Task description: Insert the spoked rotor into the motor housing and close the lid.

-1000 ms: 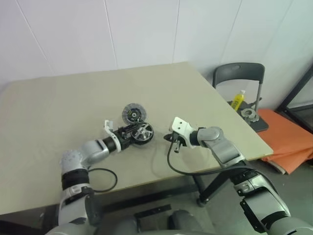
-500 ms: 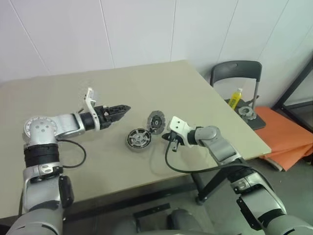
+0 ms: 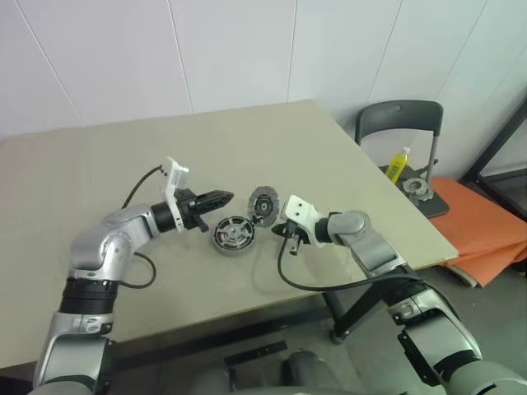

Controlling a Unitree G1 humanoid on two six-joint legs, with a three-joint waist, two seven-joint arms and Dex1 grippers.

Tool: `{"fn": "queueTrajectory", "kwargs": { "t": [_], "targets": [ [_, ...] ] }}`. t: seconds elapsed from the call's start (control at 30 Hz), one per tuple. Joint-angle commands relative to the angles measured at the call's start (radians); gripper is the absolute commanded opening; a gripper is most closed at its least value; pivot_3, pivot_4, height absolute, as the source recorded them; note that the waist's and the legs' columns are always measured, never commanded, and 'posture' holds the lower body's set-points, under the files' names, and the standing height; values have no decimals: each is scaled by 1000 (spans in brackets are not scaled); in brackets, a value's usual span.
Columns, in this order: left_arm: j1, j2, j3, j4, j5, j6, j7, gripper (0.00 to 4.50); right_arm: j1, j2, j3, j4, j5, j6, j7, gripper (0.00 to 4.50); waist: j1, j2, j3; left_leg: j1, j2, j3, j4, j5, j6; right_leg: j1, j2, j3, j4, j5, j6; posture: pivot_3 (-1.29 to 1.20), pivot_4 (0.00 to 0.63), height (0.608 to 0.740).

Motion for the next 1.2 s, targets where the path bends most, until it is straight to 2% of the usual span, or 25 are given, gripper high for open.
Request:
{"fn": "queueTrajectory", "kwargs": {
  "t": [0.03,0.27,0.5,0.63,0.77,0.87,1.03,1.1,1.2],
  "targets": [
    [16,-3,-40,17,131,-107,26,27,-32,4,-12,-15,-2,-13,5,0,-1,0,0,0,0,0,0,0,0,0,0,0,0,0,0,0,0,740],
    [75,22,-176,76,353,-218,19,27,-35,5,-15,-22,-5,-10,11,0,-1,0,0,1,0,0,0,0,0,0,1,0,1,0,0,0,0,740],
    [139,15,-227,69,424,-245,2,27,-33,8,-19,-24,-5,-7,7,0,0,0,-1,2,0,0,0,0,0,1,1,0,1,0,0,0,0,740],
    [104,-21,-159,67,387,-272,17,27,-33,11,-16,-20,-6,-9,6,0,3,0,-1,2,1,0,0,0,0,1,1,0,1,0,0,0,0,740],
    [53,-84,-63,26,278,-254,19,27,-37,19,-12,-16,-9,-11,7,0,12,0,-1,1,1,0,1,0,0,1,1,0,1,0,1,0,0,740],
    [38,-104,-48,29,256,-233,22,27,-38,22,-13,-14,-11,-11,8,0,22,0,-1,2,1,0,1,0,0,1,1,0,1,0,1,0,0,740],
    [89,-63,-235,133,468,-196,55,27,-29,19,-15,-34,-10,-2,8,0,23,0,-1,2,1,0,0,0,0,1,1,0,1,1,2,0,0,740],
    [104,-44,-285,143,505,-142,50,27,-28,18,-17,-35,-10,-1,6,0,24,-3,-3,1,1,0,1,0,0,1,1,0,1,1,2,0,0,740],
    [140,-3,-359,145,542,-98,4,27,-28,16,-19,-36,-10,1,5,0,22,0,-10,7,1,0,0,0,0,6,1,-1,1,-1,2,0,0,740]
  ]
}}
